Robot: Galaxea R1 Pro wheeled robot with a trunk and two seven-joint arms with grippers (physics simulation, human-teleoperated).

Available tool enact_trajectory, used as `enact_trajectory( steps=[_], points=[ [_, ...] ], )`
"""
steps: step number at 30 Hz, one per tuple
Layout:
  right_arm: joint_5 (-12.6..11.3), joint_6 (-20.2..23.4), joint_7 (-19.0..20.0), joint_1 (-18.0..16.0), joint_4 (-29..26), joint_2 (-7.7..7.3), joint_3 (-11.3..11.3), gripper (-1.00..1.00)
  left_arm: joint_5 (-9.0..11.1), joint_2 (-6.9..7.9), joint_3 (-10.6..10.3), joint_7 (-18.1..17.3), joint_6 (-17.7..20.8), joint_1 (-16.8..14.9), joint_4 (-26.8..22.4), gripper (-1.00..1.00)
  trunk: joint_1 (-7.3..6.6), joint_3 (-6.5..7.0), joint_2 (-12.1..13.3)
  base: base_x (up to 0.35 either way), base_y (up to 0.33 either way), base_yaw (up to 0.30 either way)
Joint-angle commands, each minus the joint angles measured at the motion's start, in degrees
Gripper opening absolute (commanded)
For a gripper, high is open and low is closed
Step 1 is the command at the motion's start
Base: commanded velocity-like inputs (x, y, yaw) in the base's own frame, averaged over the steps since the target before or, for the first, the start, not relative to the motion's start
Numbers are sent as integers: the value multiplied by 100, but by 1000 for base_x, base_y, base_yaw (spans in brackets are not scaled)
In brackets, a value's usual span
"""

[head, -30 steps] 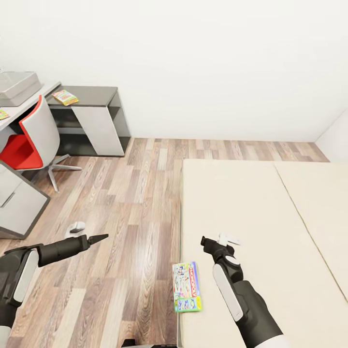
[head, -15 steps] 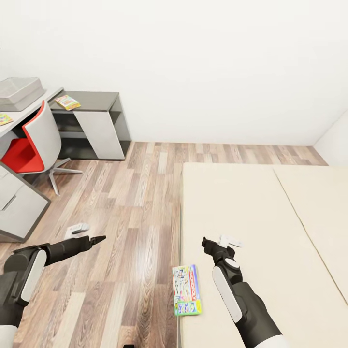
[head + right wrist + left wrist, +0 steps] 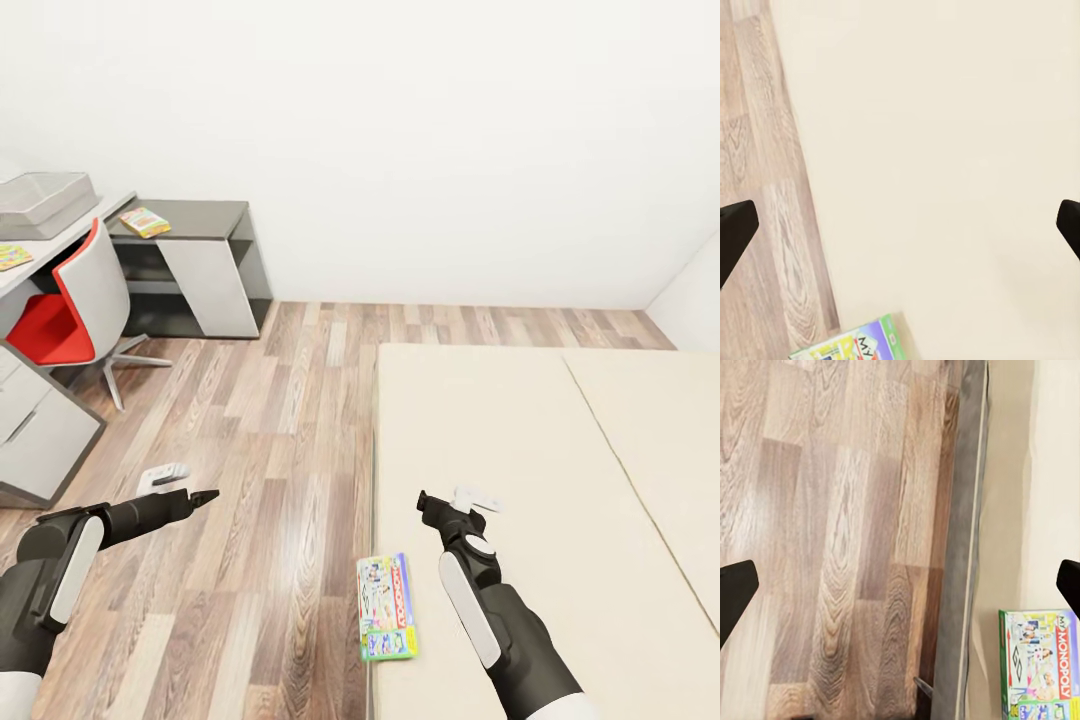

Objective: Put all the toys in the child's room - the three board games (two on the bed and one on the table), the two jigsaw puzzles on the table, and the tennis ball on the table - inside the toy box on the table in the child's room.

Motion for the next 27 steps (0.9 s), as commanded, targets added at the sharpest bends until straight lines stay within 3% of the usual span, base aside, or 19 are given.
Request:
enact_trajectory(
  steps=[1, 27],
  points=[
    [-36, 21, -43, -4, -10, -2, 10, 100, -2, -1, 8, -20, 35, -4, -3, 100, 3, 2, -8, 0, 0, 0],
    [-46, 10, -43, -4, -12, -2, 29, 100, 8, -2, 7, -15, 35, -4, -3, 100, 3, 250, -8, 0, 0, 0]
  ],
)
